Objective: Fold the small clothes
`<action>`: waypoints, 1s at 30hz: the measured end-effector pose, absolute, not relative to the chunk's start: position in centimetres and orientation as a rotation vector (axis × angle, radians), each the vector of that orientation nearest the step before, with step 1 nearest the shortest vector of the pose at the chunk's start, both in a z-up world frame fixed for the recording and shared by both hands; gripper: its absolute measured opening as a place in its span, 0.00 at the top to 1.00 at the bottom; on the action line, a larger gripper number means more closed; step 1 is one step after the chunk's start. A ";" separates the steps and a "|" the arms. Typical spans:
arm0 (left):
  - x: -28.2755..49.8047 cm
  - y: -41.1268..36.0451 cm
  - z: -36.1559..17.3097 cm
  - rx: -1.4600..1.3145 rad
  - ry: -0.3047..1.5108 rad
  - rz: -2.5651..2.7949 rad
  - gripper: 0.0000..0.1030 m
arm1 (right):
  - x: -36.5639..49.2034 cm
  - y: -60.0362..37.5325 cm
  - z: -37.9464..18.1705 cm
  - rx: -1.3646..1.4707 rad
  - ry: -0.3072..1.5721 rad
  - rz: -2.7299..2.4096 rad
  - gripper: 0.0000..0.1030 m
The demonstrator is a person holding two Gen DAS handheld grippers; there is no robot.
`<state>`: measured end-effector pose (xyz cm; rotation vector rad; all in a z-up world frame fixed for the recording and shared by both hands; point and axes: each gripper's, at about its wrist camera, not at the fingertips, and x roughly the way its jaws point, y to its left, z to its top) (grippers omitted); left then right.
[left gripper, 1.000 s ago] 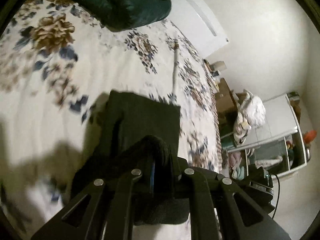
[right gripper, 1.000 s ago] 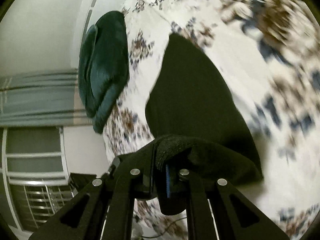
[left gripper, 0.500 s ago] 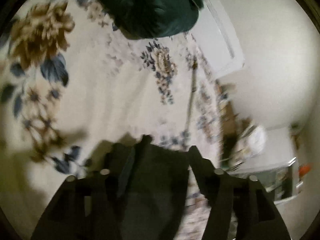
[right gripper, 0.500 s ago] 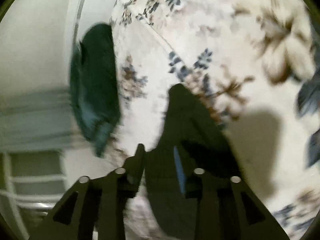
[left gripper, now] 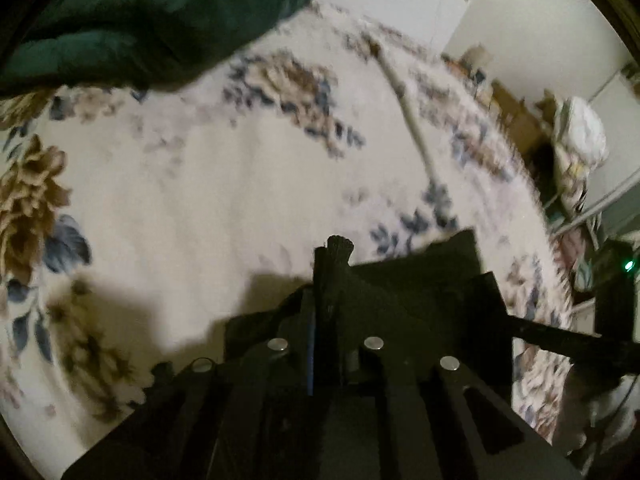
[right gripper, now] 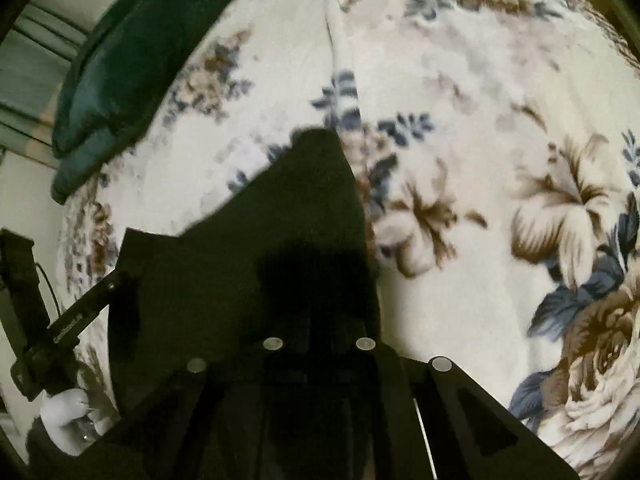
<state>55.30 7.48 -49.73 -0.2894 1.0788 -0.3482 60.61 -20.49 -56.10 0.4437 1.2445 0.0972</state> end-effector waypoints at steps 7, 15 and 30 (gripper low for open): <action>58.5 10.2 -51.5 -0.400 1.117 -0.282 0.95 | 62.7 -20.8 -54.0 0.522 1.184 0.100 0.94; 60.1 10.1 -55.1 -0.391 1.265 -0.259 0.89 | 66.3 -20.1 -58.7 0.463 1.338 0.045 0.94; 45.5 14.1 -46.3 -0.511 1.035 -0.135 0.34 | 56.1 -21.1 -56.6 0.493 1.432 0.263 0.13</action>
